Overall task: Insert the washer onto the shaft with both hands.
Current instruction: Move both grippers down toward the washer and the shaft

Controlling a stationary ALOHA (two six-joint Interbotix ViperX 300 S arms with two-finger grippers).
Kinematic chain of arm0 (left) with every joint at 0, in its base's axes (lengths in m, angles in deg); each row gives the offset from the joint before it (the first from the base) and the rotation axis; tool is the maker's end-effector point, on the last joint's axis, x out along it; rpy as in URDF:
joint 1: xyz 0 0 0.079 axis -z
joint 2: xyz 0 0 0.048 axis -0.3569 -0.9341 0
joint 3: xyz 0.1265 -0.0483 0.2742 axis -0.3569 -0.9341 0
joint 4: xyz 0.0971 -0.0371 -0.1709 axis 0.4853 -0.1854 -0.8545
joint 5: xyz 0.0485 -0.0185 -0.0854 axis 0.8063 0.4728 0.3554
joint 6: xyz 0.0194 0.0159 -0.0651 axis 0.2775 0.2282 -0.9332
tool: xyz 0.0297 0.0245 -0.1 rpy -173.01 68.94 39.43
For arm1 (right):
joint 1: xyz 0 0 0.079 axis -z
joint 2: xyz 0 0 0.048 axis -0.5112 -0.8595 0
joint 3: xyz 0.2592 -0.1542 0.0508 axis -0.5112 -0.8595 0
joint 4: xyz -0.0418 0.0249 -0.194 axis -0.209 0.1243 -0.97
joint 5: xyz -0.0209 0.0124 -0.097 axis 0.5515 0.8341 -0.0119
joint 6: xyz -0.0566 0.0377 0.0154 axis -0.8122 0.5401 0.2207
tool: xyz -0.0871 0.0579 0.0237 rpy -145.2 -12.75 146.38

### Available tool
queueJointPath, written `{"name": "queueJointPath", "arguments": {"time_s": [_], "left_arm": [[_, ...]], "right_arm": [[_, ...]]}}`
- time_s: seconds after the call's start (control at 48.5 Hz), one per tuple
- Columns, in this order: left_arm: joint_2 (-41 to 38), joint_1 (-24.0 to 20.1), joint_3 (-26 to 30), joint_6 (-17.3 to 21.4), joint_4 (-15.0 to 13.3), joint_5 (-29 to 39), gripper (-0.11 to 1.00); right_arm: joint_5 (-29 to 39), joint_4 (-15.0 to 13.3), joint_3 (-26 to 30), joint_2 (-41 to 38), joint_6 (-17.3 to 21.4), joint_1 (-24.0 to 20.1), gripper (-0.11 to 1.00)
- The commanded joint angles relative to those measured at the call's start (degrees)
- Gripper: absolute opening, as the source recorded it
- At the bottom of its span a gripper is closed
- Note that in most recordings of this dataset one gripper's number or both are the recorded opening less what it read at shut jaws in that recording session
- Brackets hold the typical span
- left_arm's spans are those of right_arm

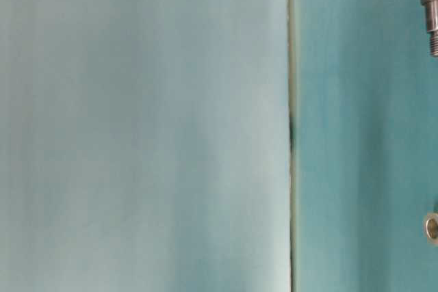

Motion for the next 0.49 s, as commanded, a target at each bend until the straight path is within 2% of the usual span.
{"name": "queueJointPath", "arguments": {"time_s": [0.0,0.062,0.124,0.474], "left_arm": [[-2.64,-0.18,1.93,-1.49,0.62,0.79,0.02],[-3.87,-0.18,3.34,-2.37,0.62,2.29,0.02],[-5.1,-0.26,5.1,-2.9,0.62,5.1,0.02],[-15.12,-0.26,14.85,-2.64,0.62,20.04,0.02]], "right_arm": [[0.0,0.26,1.05,-0.62,0.35,0.44,0.0],[2.02,2.81,2.11,-1.14,0.79,0.62,-0.03],[5.36,4.22,3.52,-2.02,1.41,1.41,-0.08],[27.25,4.31,11.16,-10.37,2.46,3.52,-0.1]]}}
